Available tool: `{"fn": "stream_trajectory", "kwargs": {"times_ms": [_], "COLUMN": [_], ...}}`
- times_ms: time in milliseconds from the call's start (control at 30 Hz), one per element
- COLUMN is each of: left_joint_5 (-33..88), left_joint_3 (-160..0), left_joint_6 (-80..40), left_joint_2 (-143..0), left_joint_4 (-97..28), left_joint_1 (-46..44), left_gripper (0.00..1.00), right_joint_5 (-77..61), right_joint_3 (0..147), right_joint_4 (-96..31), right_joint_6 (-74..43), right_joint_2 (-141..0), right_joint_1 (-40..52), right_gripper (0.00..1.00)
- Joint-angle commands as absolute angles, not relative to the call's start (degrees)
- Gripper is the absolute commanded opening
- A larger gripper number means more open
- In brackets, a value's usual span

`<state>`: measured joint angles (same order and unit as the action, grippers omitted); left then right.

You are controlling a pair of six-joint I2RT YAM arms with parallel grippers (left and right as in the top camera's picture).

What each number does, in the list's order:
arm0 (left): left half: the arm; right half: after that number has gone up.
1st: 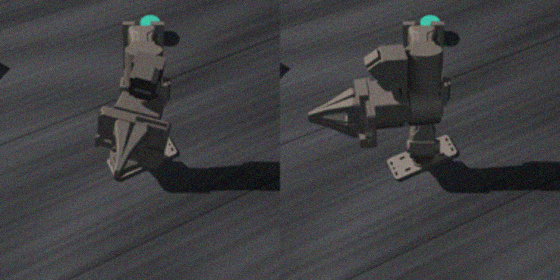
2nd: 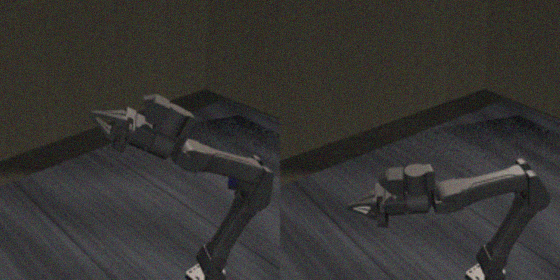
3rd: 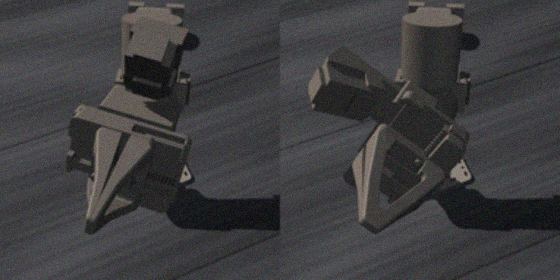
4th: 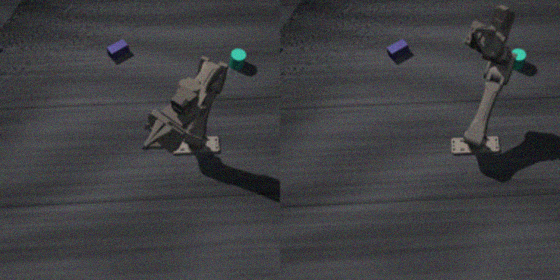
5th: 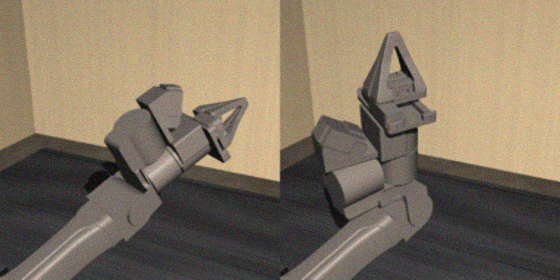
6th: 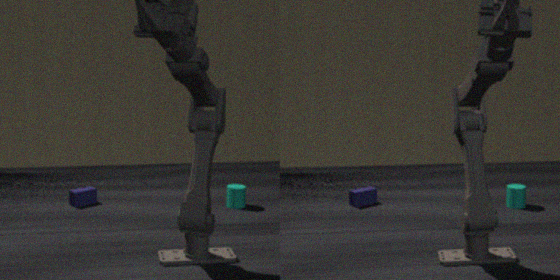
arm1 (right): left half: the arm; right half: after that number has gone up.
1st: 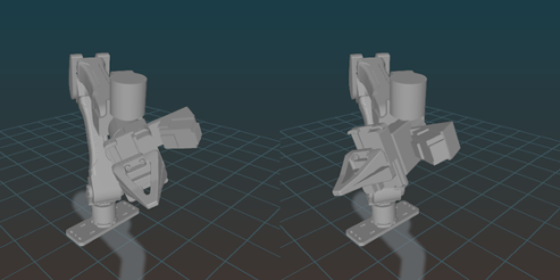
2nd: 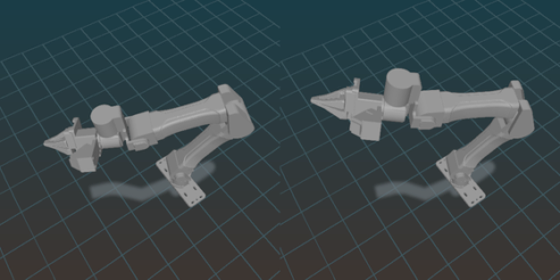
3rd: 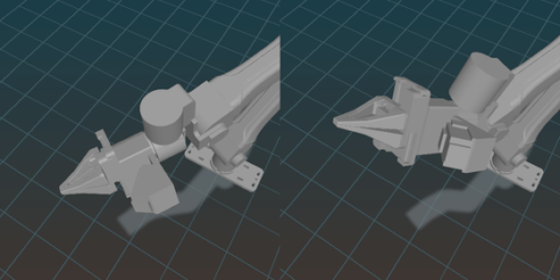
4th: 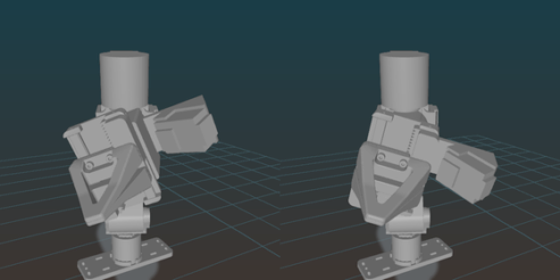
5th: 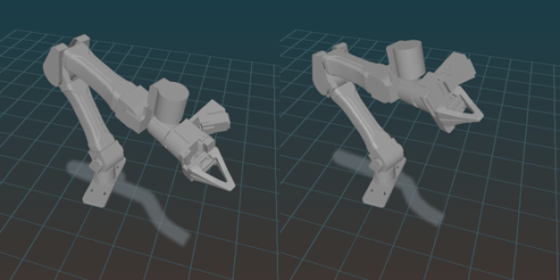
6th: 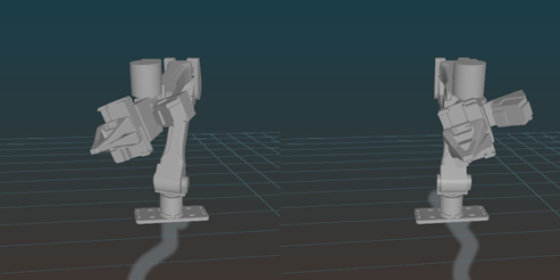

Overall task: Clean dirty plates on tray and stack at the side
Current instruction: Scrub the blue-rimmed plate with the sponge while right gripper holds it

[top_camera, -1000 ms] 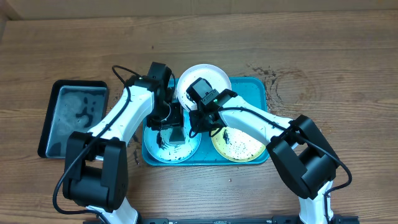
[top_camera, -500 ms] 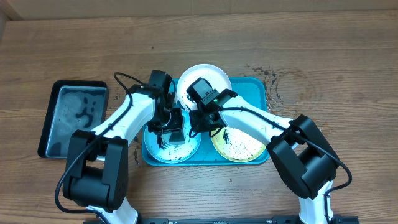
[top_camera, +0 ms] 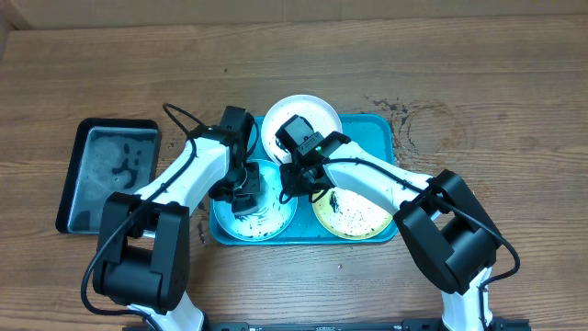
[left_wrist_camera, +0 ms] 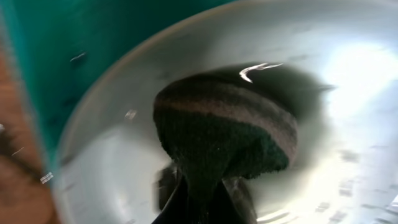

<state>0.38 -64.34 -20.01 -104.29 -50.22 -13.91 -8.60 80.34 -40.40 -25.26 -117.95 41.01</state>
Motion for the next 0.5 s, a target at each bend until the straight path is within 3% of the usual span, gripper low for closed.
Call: {"fn": "stream_trajectory", "kwargs": {"times_ms": [0,133,367,467], "left_joint_5": [-12.56,-8.25,31.83,30.48], "left_joint_3": [-63.9,-64.47,-65.39,-64.69], "left_joint_6": [-26.7,-26.85,-10.39,-9.89], "left_joint_2": [-104.62,-104.55,-104.42,-104.42], "left_joint_4": [-53.08,-53.69,-51.79,-53.95], "left_joint_1": [-13.85,-13.85,-13.85,-13.98], "left_gripper": [0.04,0.04,0.04,0.04], "right_joint_5": [-6.87,-6.9,-6.9,-6.92], "right_joint_3": [80.75,80.75,80.75,80.75], "right_joint_4": [-40.56,-40.58,-40.56,-40.75], "right_joint_6": [-25.47,-25.32,-25.34,-25.34], "right_joint_2": [-118.8,-118.8,-118.8,-118.8], "right_joint_1": [40.75,40.75,40.75,40.75], "right_gripper": [0.13,0.13,0.13,0.13]}}
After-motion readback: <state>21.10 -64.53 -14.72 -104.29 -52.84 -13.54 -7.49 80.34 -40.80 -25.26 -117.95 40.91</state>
